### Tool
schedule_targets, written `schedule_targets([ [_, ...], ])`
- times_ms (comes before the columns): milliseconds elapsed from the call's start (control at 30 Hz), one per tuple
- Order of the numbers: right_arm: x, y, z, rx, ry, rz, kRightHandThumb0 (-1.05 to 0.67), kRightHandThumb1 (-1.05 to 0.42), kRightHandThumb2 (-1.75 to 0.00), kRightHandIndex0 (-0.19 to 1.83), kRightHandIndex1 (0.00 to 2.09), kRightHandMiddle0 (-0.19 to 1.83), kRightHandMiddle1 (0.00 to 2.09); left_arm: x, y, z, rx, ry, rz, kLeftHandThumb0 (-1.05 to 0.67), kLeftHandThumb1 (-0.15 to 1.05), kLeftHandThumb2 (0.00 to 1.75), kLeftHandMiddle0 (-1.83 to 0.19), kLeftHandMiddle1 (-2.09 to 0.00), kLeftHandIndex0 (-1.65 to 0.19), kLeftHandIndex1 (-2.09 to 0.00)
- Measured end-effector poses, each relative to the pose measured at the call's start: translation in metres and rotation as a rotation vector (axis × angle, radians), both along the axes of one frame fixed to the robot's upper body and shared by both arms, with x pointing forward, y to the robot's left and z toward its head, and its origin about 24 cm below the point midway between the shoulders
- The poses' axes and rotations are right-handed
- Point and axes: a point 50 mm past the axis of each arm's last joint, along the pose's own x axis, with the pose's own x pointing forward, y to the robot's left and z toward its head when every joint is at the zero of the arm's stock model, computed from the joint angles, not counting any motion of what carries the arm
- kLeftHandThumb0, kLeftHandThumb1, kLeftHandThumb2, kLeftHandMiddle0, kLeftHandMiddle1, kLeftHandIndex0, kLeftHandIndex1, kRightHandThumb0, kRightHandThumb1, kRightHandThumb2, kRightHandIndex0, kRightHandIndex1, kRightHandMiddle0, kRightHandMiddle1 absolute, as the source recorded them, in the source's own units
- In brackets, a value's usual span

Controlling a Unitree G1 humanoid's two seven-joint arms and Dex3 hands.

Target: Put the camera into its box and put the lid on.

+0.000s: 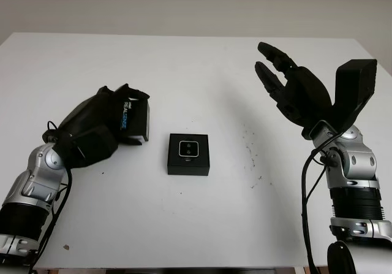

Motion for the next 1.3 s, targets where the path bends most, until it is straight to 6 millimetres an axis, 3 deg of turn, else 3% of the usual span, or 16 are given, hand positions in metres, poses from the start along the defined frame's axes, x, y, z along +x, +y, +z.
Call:
schedule_targets([
  [167,-0.001,-0.001,-0.003,0.000,0.009,-0.002,-0.51,-1.05,-0.30,-0.12,0.05,-0.19,0.42,-0.004,-0.001,0.026,-0.041,-0.034,0.025,-0.13,1.02,0.05,-0.36,-1.41,-0.27,-1.17],
  [367,-0.002,0.000,-0.005,0.003,0.013,-0.002,-0.51,-1.05,-0.30,-0.12,0.05,-0.19,0.43,-0.023,-0.025,0.053,-0.061,-0.009,-0.049,-0.16,1.03,0.06,-0.38,-1.31,-0.28,-1.14],
  [533,-0.002,0.001,-0.005,0.002,0.015,0.000,-0.51,-1.05,-0.29,-0.12,0.05,-0.17,0.35,-0.039,-0.046,0.043,-0.075,0.131,-0.089,-0.16,1.02,0.05,-0.40,-1.31,-0.31,-1.13],
  [733,-0.002,0.003,-0.006,-0.001,0.017,0.008,-0.51,-1.05,-0.29,-0.11,0.05,-0.15,0.30,-0.049,-0.063,0.038,-0.091,0.247,-0.097,-0.15,1.02,0.05,-0.33,-1.42,-0.25,-1.27],
  [933,-0.002,0.006,-0.006,-0.001,0.015,0.010,-0.51,-1.05,-0.29,-0.14,0.04,-0.16,0.26,-0.049,-0.071,0.032,-0.072,0.349,-0.094,-0.15,1.01,0.05,-0.36,-1.42,-0.24,-1.27],
  [1300,-0.005,0.014,-0.003,0.024,-0.016,-0.051,-0.53,-1.05,-0.24,-0.18,0.03,-0.18,0.20,-0.046,-0.080,0.027,-0.037,0.359,-0.141,-0.13,1.03,0.06,-0.37,-1.48,-0.20,-1.31],
])
